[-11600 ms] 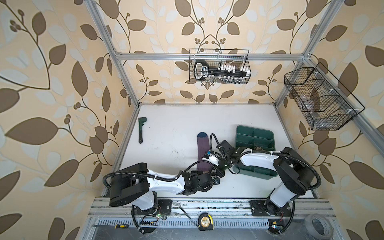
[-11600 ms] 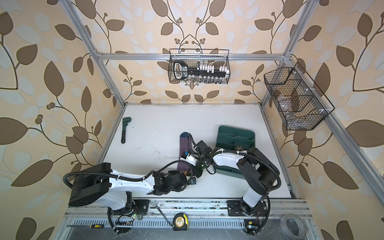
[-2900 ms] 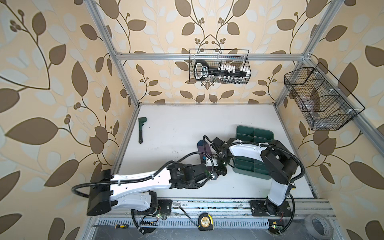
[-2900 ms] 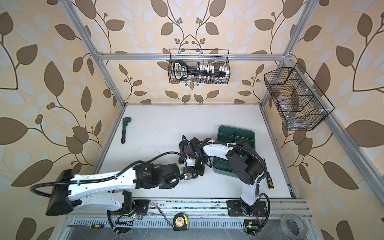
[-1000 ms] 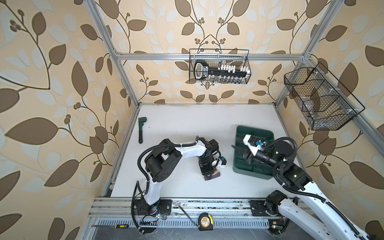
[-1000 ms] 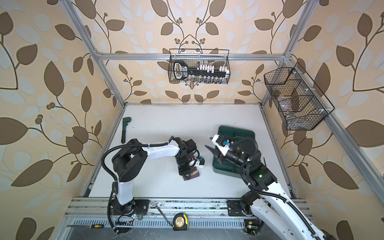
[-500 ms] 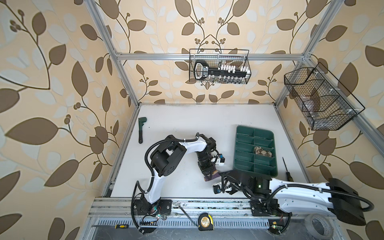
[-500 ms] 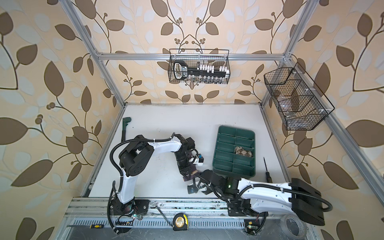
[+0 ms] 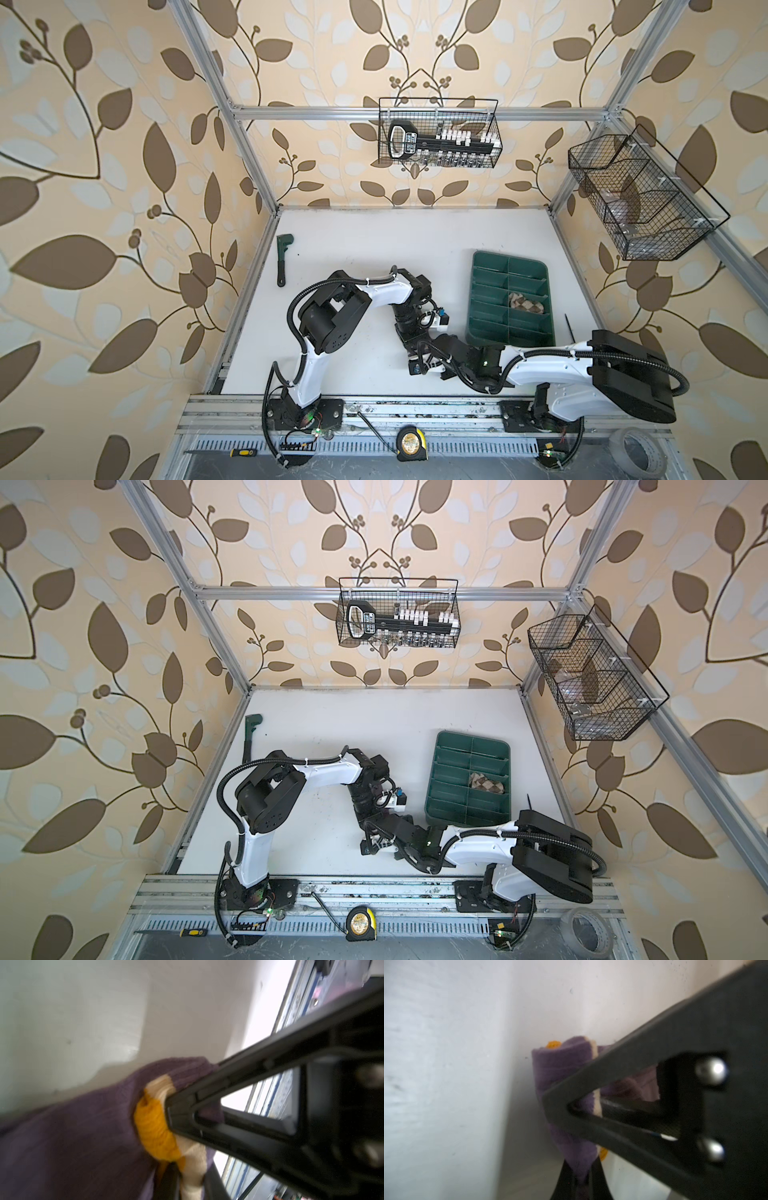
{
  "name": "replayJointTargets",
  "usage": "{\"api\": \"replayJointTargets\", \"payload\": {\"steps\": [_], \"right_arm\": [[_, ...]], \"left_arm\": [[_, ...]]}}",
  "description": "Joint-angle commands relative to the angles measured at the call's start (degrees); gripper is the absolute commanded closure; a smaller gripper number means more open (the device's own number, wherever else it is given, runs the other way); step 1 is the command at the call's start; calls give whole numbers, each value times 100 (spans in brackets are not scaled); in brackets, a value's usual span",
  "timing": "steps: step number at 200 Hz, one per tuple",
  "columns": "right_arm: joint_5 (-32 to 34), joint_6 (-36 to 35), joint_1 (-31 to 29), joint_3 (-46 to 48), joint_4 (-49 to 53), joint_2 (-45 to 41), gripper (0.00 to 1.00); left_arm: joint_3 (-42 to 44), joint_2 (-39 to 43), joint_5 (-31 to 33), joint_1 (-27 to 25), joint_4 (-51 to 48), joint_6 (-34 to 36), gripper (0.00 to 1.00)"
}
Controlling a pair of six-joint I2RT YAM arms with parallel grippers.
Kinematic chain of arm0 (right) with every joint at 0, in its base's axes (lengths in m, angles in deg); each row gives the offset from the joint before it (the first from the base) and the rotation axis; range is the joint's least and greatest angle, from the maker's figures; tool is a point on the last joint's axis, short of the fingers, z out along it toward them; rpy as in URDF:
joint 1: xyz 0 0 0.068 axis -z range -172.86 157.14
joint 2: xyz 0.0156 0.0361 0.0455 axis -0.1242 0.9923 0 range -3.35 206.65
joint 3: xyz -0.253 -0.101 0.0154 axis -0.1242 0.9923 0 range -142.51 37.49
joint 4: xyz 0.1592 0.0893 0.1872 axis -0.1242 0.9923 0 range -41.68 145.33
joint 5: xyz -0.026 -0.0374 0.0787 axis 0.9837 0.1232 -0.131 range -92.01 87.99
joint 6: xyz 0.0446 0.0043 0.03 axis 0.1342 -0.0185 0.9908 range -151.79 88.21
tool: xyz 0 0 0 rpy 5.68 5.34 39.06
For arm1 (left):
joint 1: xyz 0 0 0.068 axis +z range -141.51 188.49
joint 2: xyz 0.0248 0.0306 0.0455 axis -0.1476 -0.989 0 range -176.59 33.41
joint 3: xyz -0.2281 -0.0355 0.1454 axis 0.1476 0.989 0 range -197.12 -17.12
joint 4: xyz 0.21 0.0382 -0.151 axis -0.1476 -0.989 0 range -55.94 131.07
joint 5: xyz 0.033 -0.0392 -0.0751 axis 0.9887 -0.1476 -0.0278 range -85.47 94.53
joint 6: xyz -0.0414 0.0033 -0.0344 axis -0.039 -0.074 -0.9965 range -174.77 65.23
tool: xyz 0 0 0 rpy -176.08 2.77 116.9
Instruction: Roll the socks
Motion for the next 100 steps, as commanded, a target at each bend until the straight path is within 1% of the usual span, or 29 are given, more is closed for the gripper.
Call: {"api": "replayJointTargets", "payload": {"steps": [1, 8, 19, 27, 37, 44, 59, 65, 76, 83, 90, 100], "right_arm": [[-221, 260, 46, -211, 788, -39, 100], [-257, 365, 55, -308, 1050, -41, 100], [-289, 556, 95, -468, 1486, -14, 100], [-307, 682, 119, -595, 1804, 28, 100], [-343, 820, 145, -715, 2118, 83, 100], [-423, 874, 165, -791, 2363, 117, 100], [-646, 996, 177, -943, 2742, 170, 100], [-822, 1011, 208, -1017, 2894, 199, 100], [-1227, 1033, 300, -1159, 3161, 257, 100], [-1561, 1001, 378, -1279, 3357, 297, 100], [-1850, 1024, 462, -1406, 3495, 346, 100], [-2330, 1060, 590, -1608, 3690, 422, 100]], "left_arm": [[168, 656, 574, 127, 307, -125, 76], [245, 896, 704, 161, 474, -185, 76], [465, 1353, 1074, 205, 870, -431, 76], [661, 1722, 1331, 227, 1171, -566, 72], [953, 2193, 1874, 243, 1607, -801, 69], [1161, 2556, 2140, 260, 1855, -889, 66], [1640, 3379, 3018, 284, 2435, -1165, 59], [1842, 3706, 3282, 302, 2643, -1244, 58], [2187, 4257, 3955, 343, 2950, -1425, 54], [2331, 4595, 4112, 403, 2964, -1455, 52], [2472, 4917, 4217, 481, 2999, -1520, 44], [2626, 5325, 4518, 584, 2986, -1680, 40]]}}
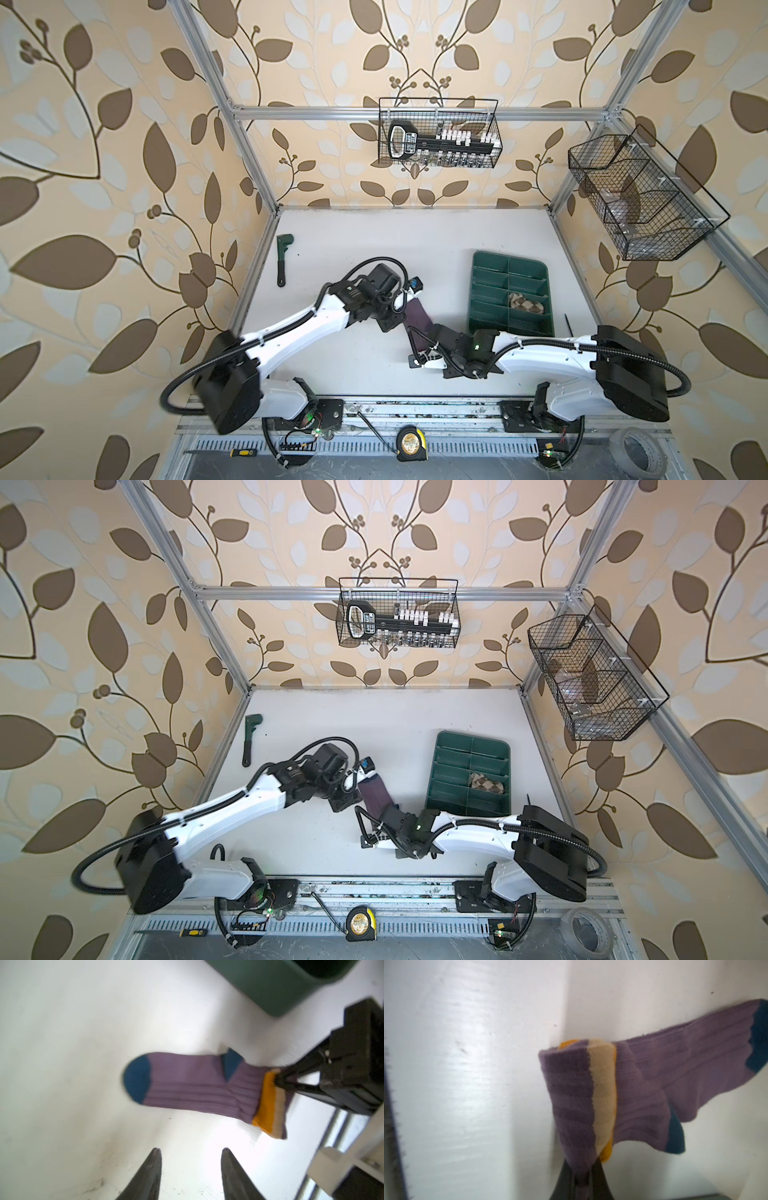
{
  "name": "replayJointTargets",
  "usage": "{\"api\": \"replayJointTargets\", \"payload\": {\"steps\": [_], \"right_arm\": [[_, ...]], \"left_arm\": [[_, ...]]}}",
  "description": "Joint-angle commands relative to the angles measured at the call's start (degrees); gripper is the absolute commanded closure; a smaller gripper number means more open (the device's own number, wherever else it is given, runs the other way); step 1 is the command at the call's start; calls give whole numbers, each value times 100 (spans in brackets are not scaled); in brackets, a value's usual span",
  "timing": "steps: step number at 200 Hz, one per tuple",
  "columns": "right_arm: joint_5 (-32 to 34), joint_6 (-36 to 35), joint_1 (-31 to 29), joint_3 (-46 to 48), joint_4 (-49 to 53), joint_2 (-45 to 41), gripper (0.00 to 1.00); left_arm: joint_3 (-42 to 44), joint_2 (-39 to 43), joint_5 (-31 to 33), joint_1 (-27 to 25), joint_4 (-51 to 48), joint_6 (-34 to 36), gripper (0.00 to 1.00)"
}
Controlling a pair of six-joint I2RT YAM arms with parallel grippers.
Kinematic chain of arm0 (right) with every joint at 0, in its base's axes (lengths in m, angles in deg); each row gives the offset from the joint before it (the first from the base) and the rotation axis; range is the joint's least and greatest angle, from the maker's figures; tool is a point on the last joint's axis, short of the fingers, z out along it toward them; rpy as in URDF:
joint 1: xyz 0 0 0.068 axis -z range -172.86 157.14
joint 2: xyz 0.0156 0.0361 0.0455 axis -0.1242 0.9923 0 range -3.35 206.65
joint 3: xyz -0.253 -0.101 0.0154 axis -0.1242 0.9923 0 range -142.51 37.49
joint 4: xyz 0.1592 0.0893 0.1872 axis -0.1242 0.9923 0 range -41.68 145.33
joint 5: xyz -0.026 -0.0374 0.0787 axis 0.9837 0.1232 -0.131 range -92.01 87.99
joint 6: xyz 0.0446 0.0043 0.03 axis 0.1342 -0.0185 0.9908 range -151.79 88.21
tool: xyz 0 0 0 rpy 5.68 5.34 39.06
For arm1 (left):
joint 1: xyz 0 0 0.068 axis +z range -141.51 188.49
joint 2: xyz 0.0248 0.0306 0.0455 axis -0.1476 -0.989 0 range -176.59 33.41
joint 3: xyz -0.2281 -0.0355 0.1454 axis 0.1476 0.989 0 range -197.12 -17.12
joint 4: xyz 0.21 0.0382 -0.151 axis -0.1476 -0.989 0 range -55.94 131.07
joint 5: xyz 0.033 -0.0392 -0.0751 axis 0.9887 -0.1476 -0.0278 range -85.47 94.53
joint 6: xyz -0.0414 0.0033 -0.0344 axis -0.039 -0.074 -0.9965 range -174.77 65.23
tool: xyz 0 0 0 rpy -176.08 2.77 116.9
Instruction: Roll the socks
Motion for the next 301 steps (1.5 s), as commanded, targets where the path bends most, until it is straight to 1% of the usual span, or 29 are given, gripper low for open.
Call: {"api": "replayJointTargets", "payload": {"steps": [1, 9, 20, 28, 39, 57, 69, 84, 97, 107, 121, 148, 160, 179, 186, 199, 214, 223, 226, 247, 261, 277, 288, 301], "right_arm": [[-1337, 187, 240, -401, 1013, 199, 100], [-1640, 209, 331, -548, 1140, 281, 100], [-2015, 278, 486, -731, 1253, 425, 100], [-2260, 333, 608, -860, 1319, 549, 100], [-2499, 400, 775, -1012, 1424, 717, 100], [-2778, 394, 947, -1227, 1636, 1051, 100], [-2722, 436, 1038, -1335, 1701, 1300, 100], [-2532, 495, 1167, -1465, 1799, 1654, 100], [-2313, 632, 1304, -1577, 1821, 1936, 100], [-2174, 734, 1412, -1704, 1891, 2164, 100], [-2081, 881, 1543, -1896, 1956, 2427, 100], [-2095, 877, 1679, -2025, 1931, 2679, 100], [-2111, 839, 1720, -2022, 1902, 2707, 100], [-2154, 830, 1769, -2023, 1859, 2746, 100], [-2186, 821, 1779, -2020, 1856, 2755, 100], [-2235, 820, 1780, -2021, 1839, 2765, 100], [-2267, 809, 1788, -2012, 1847, 2765, 100], [-2283, 802, 1788, -2003, 1852, 2759, 100], [-2296, 803, 1788, -1996, 1848, 2757, 100], [-2376, 811, 1781, -1990, 1847, 2738, 100], [-2413, 820, 1779, -1994, 1854, 2710, 100], [-2459, 872, 1779, -2005, 1856, 2649, 100], [-2484, 890, 1777, -1981, 1848, 2560, 100], [-2482, 906, 1786, -1943, 1823, 2423, 100]], "left_arm": [[368, 858, 1286, 206, 496, -521, 39], [404, 1172, 1348, 331, 370, -669, 31], [379, 1497, 1391, 550, 133, -874, 11], [256, 1662, 1340, 673, -207, -902, 2], [96, 1835, 869, 784, -714, -728, 1], [-114, 2112, 438, 792, -1150, -645, 1], [-278, 2208, 154, 792, -1346, -566, 1], [-445, 2266, -470, 765, -1573, -207, 1], [-548, 2268, -569, 623, -1707, -3, 1], [-557, 2256, -313, 324, -1761, 133, 1], [-457, 2171, 461, -428, -1749, 295, 1], [-57, 1630, 2479, -2165, -1451, 387, 2], [173, 1252, 3156, -2864, -1150, 352, 2], [454, 514, 3793, -3677, -551, 268, 2], [497, 198, 3948, -3854, -265, 228, 2], [461, -415, 4120, -4032, 101, 136, 2], [429, -1016, 4217, -4046, 518, 98, 3], [464, -1206, 4295, -4050, 800, 122, 1], [490, -1391, 4313, -4049, 912, 143, 1], [665, -1713, 4471, -4015, 1529, 233, 1], [701, -1897, 4390, -3940, 1685, 256, 2], [677, -2145, 4353, -3785, 1696, 183, 11], [679, -2276, 4324, -3674, 1672, 97, 23], [672, -2338, 4125, -3523, 1529, -23, 36]]}}
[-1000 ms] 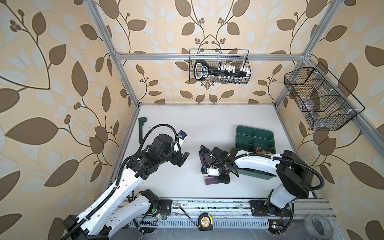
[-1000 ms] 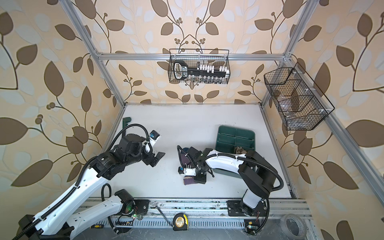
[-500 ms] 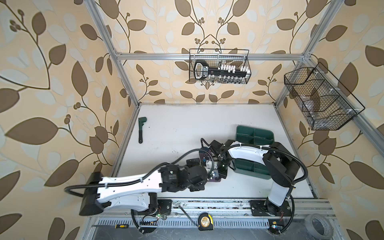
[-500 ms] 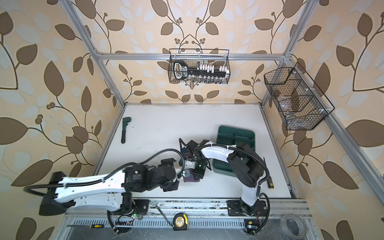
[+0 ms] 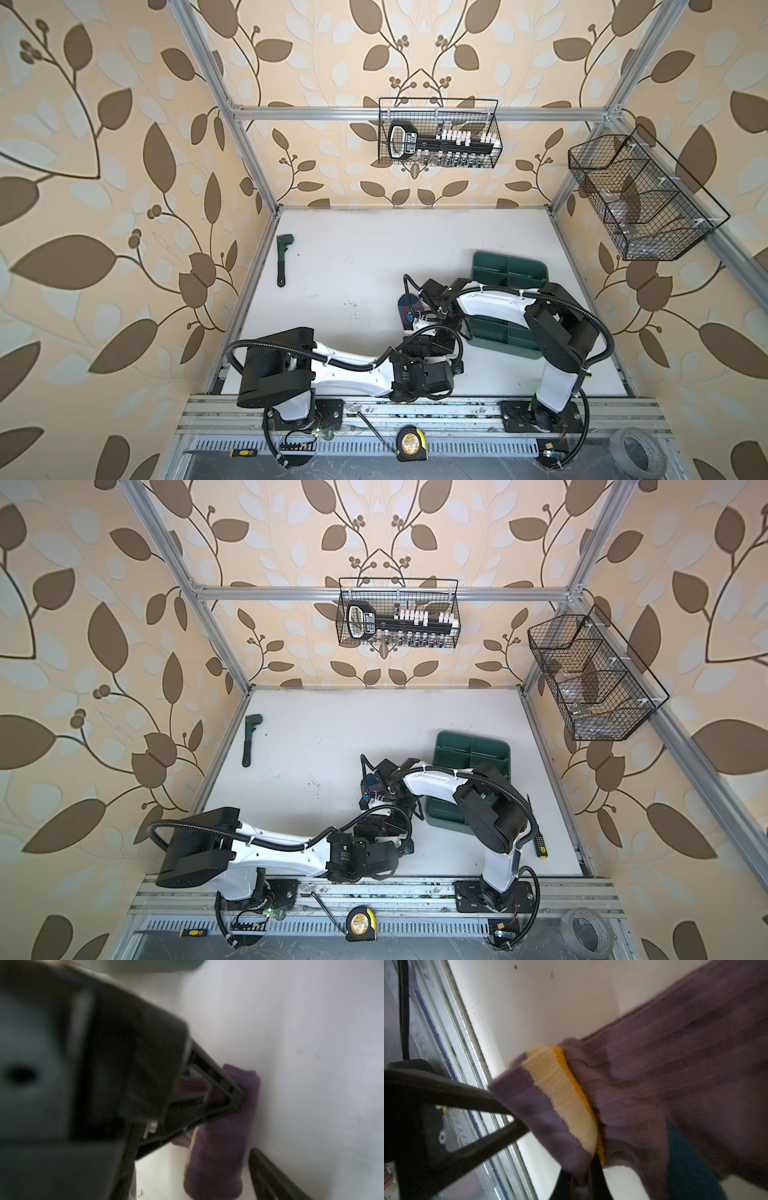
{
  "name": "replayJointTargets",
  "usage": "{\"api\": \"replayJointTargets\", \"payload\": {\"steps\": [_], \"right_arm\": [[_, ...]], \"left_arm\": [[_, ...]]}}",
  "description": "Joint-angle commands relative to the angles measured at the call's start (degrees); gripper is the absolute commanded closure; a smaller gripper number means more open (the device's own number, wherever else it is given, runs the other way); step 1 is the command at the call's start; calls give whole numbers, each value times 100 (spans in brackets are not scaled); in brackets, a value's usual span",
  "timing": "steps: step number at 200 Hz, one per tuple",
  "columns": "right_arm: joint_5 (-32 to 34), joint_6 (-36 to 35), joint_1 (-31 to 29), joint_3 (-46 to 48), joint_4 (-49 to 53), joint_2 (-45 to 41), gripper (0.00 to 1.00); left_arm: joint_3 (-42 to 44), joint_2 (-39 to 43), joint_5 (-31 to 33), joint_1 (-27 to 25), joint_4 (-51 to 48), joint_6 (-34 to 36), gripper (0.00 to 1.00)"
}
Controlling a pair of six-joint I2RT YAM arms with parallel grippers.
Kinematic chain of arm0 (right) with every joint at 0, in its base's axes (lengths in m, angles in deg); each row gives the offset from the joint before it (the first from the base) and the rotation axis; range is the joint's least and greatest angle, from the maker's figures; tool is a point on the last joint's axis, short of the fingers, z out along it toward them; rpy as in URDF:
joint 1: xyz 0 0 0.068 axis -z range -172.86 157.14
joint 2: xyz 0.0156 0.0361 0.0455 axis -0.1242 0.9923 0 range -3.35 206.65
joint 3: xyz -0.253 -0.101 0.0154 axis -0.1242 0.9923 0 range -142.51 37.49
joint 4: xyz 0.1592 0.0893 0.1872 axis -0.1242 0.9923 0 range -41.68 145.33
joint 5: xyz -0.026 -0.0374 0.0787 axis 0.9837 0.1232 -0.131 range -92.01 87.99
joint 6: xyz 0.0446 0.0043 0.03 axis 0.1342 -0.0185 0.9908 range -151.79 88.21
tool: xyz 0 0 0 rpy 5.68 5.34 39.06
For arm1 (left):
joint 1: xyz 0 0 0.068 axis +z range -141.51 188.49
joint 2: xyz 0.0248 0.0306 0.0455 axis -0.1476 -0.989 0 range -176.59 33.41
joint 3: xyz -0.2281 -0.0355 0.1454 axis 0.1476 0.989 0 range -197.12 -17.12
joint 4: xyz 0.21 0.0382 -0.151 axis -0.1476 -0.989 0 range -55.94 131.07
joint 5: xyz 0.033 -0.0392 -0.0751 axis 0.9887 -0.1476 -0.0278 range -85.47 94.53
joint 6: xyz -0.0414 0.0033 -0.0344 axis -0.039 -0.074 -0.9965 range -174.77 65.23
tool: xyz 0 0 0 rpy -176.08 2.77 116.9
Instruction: Roll the socks
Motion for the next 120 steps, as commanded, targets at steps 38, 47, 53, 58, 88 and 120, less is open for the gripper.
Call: {"api": "replayJointTargets", "payload": {"steps": [38, 47, 53, 58, 88, 120], "right_arm": [[880, 78, 107, 463, -571, -570, 79], [970, 97, 133, 549, -703, -914, 65], [1011, 118, 158, 608, -806, -1122, 63], [1055, 136, 188, 660, -883, -1352, 60], [1653, 442, 513, 945, -1265, -2692, 45], [2050, 1559, 1718, 1351, -2152, -4557, 42]], "left_arm": [[-57, -90, -781, 668, -717, -647, 76], [-100, -70, -913, 734, -851, -662, 84], [-119, -38, -1065, 805, -935, -656, 87], [-151, -1, -1316, 886, -1013, -618, 88], [-375, 3, -2297, 1355, -1275, -503, 90], [-687, -186, -3728, 1880, -1486, -290, 90]]}}
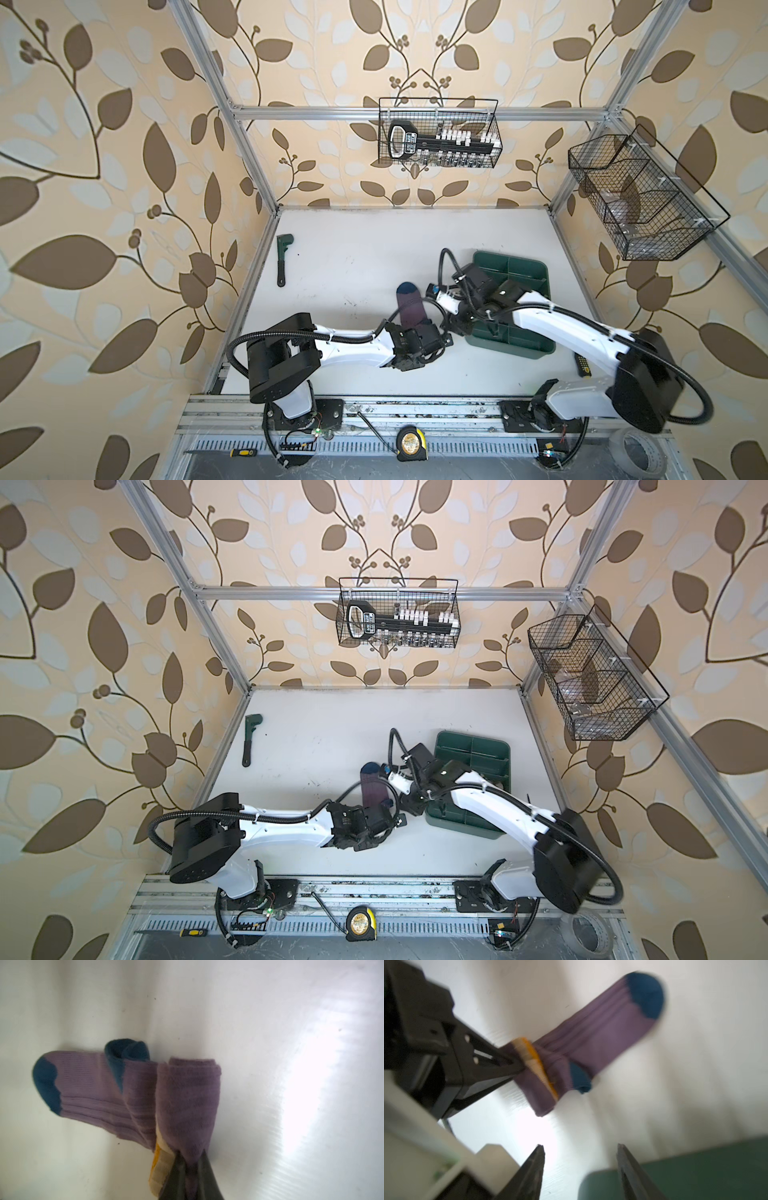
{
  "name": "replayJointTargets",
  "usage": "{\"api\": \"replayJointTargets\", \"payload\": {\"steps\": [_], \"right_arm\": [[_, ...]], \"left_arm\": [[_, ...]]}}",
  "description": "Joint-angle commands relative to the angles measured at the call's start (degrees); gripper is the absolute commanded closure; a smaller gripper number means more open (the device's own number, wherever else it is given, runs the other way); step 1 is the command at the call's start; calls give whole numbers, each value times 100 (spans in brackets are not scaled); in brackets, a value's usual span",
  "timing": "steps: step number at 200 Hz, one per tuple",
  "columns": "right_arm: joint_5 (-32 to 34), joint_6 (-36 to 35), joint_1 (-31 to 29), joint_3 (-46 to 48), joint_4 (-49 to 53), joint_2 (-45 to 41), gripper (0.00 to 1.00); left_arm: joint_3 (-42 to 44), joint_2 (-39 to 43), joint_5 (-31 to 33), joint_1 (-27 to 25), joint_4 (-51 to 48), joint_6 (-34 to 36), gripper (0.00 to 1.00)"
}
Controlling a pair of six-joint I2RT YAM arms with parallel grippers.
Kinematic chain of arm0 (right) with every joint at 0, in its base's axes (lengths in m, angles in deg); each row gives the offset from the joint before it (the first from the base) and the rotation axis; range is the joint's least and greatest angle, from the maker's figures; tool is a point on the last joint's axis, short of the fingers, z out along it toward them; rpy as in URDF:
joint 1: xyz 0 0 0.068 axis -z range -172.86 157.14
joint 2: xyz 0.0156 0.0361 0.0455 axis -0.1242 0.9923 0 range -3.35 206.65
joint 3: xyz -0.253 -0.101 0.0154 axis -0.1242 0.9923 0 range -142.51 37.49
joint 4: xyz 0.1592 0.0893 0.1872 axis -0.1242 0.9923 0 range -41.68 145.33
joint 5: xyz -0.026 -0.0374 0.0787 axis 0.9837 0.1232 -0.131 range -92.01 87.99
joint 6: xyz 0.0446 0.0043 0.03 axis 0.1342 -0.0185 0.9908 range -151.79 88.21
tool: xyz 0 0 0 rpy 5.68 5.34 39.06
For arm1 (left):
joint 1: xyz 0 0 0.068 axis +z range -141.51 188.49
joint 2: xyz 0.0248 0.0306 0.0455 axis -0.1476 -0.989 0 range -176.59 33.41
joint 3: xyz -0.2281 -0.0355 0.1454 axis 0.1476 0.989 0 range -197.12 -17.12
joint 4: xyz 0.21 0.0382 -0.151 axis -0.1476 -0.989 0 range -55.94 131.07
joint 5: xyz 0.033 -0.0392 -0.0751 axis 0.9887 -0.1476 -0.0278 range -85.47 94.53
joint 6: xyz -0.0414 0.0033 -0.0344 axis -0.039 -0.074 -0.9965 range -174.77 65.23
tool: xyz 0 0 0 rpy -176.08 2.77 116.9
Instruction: Roll the socks
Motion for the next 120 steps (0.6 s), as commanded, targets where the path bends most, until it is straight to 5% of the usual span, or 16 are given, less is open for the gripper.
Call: {"api": "replayJointTargets", "payload": {"steps": [1, 40, 64, 78, 91, 120], "right_arm": [[430, 970, 796, 293, -762, -1247, 42], [123, 1620, 1838, 1300, -2290, -3552, 39], [-1822, -190, 1787, 1752, -2047, -4431, 42], [-2290, -1292, 1450, 1770, -1060, -4517, 43], [-1744, -1916, 763, 1806, -319, -4374, 42], [1404, -2360, -1881, 2094, -329, -3734, 36]], "left_arm": [[-237, -155, -1424, 365, -584, 37, 90], [-1117, -800, -3108, 1057, -1613, 520, 90], [-1713, -1358, -3889, 1574, -2396, 845, 90], [-1904, -1580, -4418, 1897, -2542, 875, 89], [-2168, -1880, -4855, 2116, -2810, 947, 87], [-2758, -2611, -5291, 2374, -3384, 1140, 87]]}}
